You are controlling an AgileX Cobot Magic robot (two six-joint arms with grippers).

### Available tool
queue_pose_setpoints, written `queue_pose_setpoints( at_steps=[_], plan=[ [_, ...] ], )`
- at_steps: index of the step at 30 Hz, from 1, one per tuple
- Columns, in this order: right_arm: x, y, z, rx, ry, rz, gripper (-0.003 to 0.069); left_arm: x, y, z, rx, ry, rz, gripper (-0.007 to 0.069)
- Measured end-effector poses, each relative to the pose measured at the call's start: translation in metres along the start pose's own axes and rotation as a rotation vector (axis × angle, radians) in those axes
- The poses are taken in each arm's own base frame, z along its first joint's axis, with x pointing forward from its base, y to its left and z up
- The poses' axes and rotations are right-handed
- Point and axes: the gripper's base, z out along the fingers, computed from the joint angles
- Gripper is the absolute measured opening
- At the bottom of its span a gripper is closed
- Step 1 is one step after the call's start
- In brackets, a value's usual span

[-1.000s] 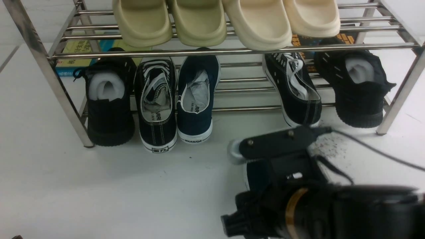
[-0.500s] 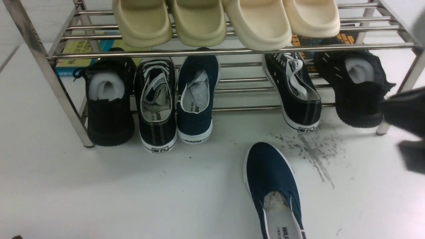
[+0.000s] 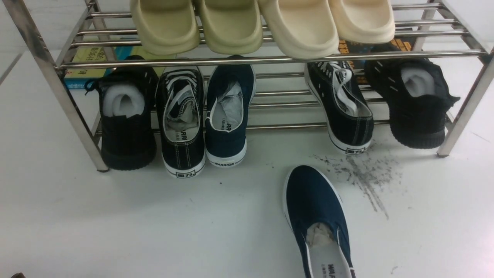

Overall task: Take the shoes off the shelf with your hand on the white table.
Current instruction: 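Grasp a shoe standing on the lower shelf of the shoe rack with the left gripper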

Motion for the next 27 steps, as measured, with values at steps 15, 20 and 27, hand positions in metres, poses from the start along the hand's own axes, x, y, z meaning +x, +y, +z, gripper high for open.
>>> queue_pose_setpoints(
  at_steps=[15,20,27],
  plan=[
    [0.039,0.016,0.035,-0.253,-0.197,-0.069,-0.0011,-0.005,-0.015,-0.001,0.186,0.012,-0.805,0.0239],
    [0.038,0.017,0.035,-0.257,-0.206,-0.071,-0.0009,-0.017,-0.015,-0.003,0.239,-0.114,-0.79,0.0239],
    [0.038,0.016,0.035,-0.249,-0.212,-0.058,-0.0007,-0.044,-0.02,-0.015,0.335,-0.256,-0.831,0.0179]
  ],
)
